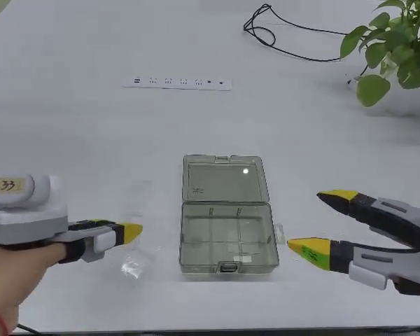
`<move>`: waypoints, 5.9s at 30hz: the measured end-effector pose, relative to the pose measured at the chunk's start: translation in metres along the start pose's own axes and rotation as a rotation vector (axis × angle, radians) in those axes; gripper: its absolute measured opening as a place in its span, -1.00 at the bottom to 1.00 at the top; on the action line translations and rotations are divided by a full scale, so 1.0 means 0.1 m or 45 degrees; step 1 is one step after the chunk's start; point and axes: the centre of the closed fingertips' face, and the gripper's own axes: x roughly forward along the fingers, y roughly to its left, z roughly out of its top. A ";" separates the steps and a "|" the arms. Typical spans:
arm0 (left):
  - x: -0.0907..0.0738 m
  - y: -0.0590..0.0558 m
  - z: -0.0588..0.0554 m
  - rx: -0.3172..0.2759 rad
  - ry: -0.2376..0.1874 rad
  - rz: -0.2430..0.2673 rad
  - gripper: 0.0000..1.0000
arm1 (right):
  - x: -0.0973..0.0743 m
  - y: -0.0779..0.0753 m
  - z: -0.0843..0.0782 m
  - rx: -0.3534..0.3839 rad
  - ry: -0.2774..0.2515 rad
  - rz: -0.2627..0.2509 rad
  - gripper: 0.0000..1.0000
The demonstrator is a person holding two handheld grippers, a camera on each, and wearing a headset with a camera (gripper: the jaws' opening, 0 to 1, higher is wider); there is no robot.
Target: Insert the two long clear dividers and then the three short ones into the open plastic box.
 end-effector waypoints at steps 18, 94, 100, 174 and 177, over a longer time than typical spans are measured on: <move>0.00 -1.06 0.43 0.099 -0.225 -0.261 -0.40 | 0.38 0.24 0.52 0.202 -0.138 -0.010 -0.39; -0.11 -1.05 0.17 0.635 -0.175 -0.382 0.56 | 0.51 -0.07 0.20 0.581 0.038 -0.222 -0.87; -0.14 -0.95 0.04 0.735 -0.139 -0.394 0.79 | 0.52 -0.15 0.02 0.630 0.143 -0.291 -0.87; 0.01 -0.67 -0.23 0.776 -0.045 -0.485 0.99 | 1.01 -0.32 -1.11 0.801 0.665 -0.454 -0.84; 0.01 -0.67 -0.23 0.777 -0.044 -0.483 1.00 | 1.04 -0.33 -1.17 0.786 0.675 -0.443 -0.84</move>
